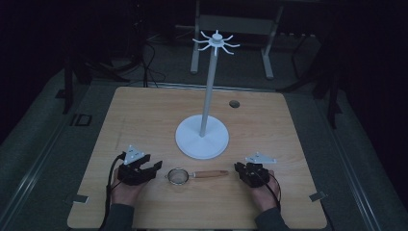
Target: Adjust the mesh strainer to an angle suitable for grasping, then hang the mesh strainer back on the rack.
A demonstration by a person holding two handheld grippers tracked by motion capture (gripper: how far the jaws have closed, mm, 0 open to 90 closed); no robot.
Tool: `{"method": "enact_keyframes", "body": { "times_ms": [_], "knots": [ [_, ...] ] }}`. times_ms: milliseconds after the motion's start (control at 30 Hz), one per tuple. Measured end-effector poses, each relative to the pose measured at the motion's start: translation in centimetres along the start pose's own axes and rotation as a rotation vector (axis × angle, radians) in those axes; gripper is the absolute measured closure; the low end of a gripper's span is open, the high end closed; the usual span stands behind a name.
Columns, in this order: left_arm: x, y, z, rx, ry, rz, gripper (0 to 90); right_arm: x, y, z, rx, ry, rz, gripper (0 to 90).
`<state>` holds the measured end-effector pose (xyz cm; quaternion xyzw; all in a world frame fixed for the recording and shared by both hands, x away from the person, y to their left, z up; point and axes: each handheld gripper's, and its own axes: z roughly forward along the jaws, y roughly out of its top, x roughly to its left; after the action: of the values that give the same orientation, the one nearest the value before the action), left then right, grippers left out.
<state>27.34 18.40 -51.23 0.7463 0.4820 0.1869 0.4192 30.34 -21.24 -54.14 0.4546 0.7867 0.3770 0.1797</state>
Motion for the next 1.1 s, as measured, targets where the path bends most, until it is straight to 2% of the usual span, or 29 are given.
{"method": "enact_keyframes", "body": {
  "times_ms": [33, 67, 100, 200, 300, 400, 600, 733, 833, 1100],
  "knots": [
    [-0.1, 0.1, 0.0, 0.000, -0.005, -0.002, 44.6, -0.4, 0.1, -0.3, -0.009, -0.011, 0.008, 74.1],
    [-0.2, 0.2, 0.1, 0.000, -0.010, 0.001, 44.6, -0.4, 0.1, -0.3, -0.009, -0.011, 0.008, 74.1],
    [-0.3, 0.4, 0.2, -0.001, -0.013, 0.003, 44.6, -0.8, 0.1, -0.6, -0.013, -0.020, 0.010, 66.2],
    [-0.7, 0.7, 0.4, 0.006, -0.022, 0.023, 44.5, -1.0, 0.0, -0.9, -0.012, -0.037, -0.005, 63.8],
    [-1.1, 1.0, 0.7, 0.012, -0.031, 0.037, 44.5, -1.5, -0.1, -1.3, -0.030, -0.065, -0.046, 56.9],
    [-1.3, 1.3, 0.9, 0.018, -0.037, 0.048, 44.4, -1.8, -0.1, -1.5, -0.053, -0.081, -0.068, 54.6],
    [-2.1, 2.0, 1.4, 0.033, -0.056, 0.086, 44.3, -2.3, 0.0, -2.0, -0.063, -0.077, -0.015, 52.9],
    [-2.6, 2.6, 1.8, 0.062, -0.069, 0.140, 44.2, -2.6, 0.0, -2.3, -0.081, -0.071, 0.000, 53.2],
    [-2.8, 3.1, 2.1, 0.073, -0.087, 0.159, 44.3, -2.7, 0.0, -2.4, -0.085, -0.070, 0.015, 51.8],
    [-4.0, 4.6, 2.8, 0.117, -0.132, 0.244, 44.1, -3.1, 0.0, -2.6, -0.071, -0.069, 0.028, 50.5]
  ]
}}
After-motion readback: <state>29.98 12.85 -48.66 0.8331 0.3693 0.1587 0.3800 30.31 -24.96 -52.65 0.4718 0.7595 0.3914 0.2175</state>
